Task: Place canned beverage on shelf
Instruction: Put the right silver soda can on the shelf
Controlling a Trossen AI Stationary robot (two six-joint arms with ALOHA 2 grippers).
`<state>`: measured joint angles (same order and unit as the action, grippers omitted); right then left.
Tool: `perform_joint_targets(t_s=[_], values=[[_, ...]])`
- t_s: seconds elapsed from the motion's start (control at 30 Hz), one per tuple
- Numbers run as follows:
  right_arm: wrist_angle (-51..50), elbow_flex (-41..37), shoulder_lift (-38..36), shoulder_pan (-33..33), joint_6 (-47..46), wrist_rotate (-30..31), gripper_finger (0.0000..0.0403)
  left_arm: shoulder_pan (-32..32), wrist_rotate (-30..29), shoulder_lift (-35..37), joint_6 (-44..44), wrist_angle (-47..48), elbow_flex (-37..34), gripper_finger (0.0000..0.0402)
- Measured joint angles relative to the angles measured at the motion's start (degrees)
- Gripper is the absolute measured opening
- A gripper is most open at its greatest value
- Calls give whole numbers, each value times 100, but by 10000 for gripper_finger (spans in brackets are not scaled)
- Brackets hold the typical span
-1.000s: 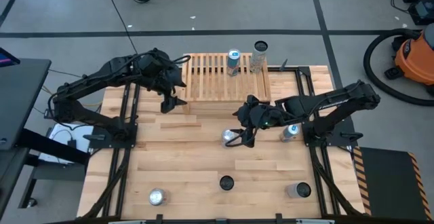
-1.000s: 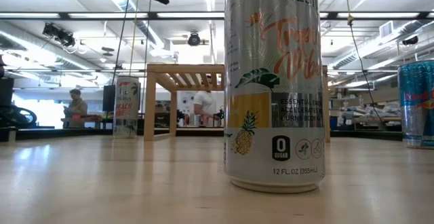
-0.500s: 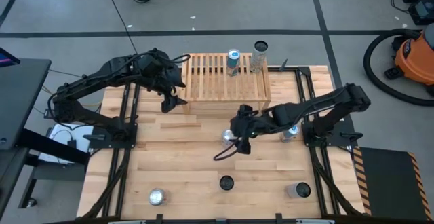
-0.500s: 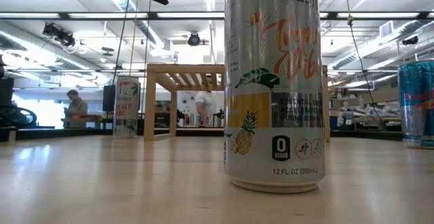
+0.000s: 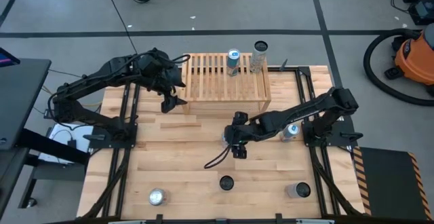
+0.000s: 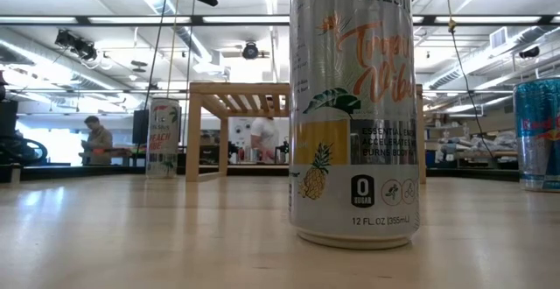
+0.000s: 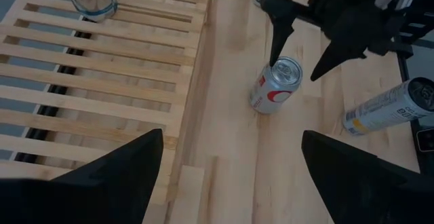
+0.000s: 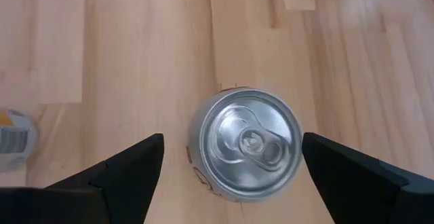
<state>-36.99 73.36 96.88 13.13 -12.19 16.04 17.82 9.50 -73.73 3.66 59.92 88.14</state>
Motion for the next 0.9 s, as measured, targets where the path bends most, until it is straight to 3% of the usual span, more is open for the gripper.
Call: perform_joint_targets(t_s=[0.43,0.9], values=[[119,11,109,-55,-177,114,360,0,0,0,0,4,0,355],[-430,240,17,-15,-192,183,360,-2,0,0,2,2,0,355]])
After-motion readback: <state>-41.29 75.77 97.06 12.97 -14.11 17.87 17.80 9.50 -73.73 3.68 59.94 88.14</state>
